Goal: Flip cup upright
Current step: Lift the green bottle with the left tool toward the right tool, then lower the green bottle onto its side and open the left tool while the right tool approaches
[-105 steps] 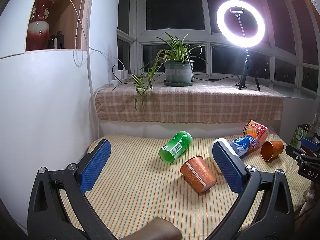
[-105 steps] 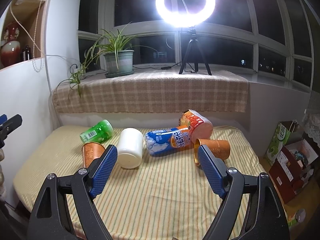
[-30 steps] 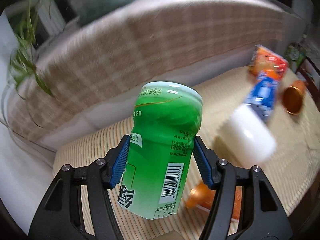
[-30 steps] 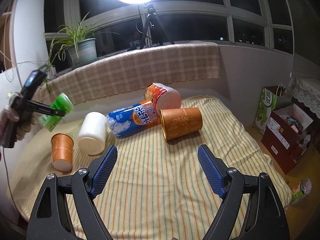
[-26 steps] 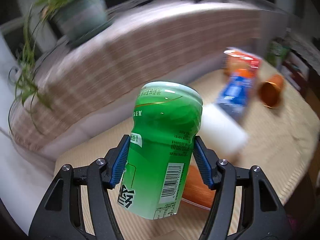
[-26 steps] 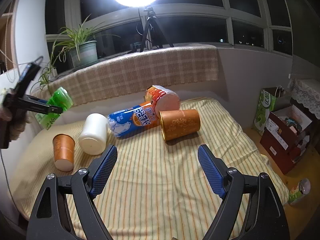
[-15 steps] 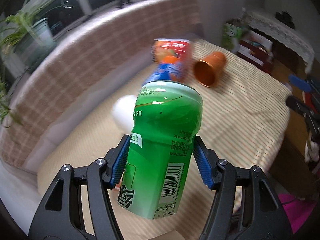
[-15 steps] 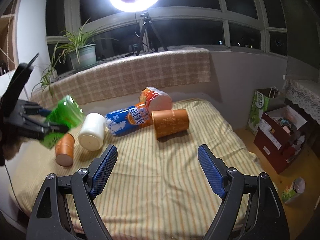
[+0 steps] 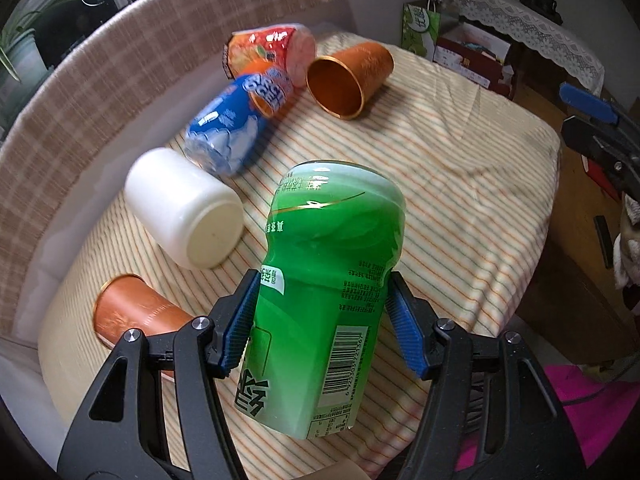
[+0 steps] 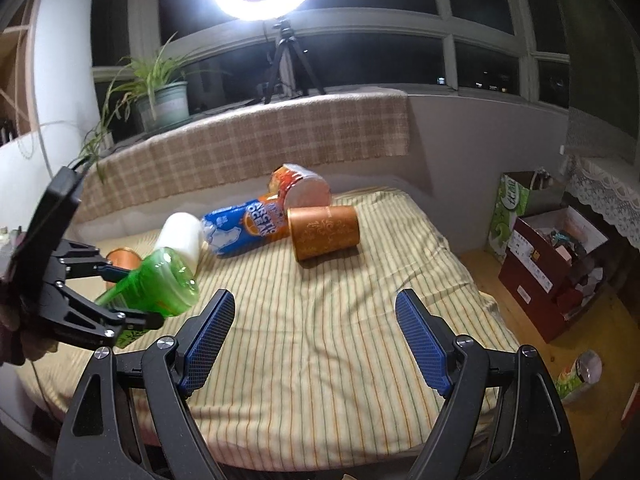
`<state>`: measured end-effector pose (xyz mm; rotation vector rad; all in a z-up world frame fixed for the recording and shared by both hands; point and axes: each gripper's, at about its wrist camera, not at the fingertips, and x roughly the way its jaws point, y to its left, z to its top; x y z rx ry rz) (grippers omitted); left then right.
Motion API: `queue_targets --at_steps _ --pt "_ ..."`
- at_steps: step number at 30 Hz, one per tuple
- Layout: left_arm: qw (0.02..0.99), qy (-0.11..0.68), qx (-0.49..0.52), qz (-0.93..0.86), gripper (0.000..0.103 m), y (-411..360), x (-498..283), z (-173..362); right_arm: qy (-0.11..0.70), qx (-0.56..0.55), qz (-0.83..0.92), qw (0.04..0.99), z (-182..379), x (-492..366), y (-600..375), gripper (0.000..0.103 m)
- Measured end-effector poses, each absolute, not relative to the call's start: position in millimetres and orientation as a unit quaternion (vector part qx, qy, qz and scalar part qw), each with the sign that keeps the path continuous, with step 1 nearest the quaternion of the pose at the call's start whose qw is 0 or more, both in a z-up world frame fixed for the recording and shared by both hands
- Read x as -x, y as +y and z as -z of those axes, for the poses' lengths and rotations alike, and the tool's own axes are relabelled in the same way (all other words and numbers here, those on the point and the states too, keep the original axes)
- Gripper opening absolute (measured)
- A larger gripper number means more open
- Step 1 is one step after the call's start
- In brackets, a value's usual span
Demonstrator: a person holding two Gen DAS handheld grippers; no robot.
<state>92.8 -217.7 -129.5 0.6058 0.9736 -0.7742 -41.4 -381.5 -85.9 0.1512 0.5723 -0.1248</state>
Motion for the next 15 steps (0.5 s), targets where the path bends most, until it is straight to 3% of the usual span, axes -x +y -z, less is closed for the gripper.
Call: queue_targets --at_steps 6,9,15 --pt "0.766 0.455 -0.272 0.363 0.067 -216 -89 138 0.314 -0.019 -0.006 0.949 90 24 -368 0.082" --pt "0.772 0.451 -0.263 0.362 0.085 -212 -88 134 0.334 0.017 -0.057 0.941 90 12 -362 0.083" --pt "0.796 0.438 -0.236 0.344 0.085 -187 -84 117 0.334 0.128 -0.132 0.925 79 -2 -339 0.082"
